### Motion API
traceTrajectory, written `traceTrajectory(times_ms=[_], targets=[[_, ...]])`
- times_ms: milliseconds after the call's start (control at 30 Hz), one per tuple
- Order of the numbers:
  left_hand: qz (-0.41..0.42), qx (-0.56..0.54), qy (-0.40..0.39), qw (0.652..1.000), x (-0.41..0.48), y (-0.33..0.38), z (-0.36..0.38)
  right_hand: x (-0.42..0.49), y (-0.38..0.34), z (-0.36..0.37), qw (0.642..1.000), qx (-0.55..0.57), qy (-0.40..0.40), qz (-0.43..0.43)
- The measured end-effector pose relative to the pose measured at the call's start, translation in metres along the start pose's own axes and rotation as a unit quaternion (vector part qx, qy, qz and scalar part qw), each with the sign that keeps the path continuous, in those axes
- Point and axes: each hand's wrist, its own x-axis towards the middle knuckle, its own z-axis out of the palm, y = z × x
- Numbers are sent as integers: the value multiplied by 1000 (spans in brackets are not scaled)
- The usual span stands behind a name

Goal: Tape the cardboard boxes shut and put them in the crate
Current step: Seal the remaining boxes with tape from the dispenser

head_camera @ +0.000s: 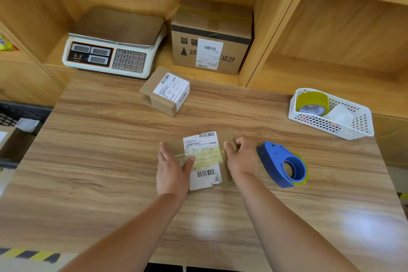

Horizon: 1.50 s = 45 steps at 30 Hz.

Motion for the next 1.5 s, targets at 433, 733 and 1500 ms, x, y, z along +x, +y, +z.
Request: traceTrajectory(times_ms=[433,733,1500], targets=[[-83,-112,17,990,5,-3,2,2,12,-8,999,15,-24,-20],[-93,-105,47,989,3,-6,3,-11,22,-7,997,66,-21,-39],[-109,-132,-48,984,-8,-7,-7,-21,24,3,997,13,-75,-34]])
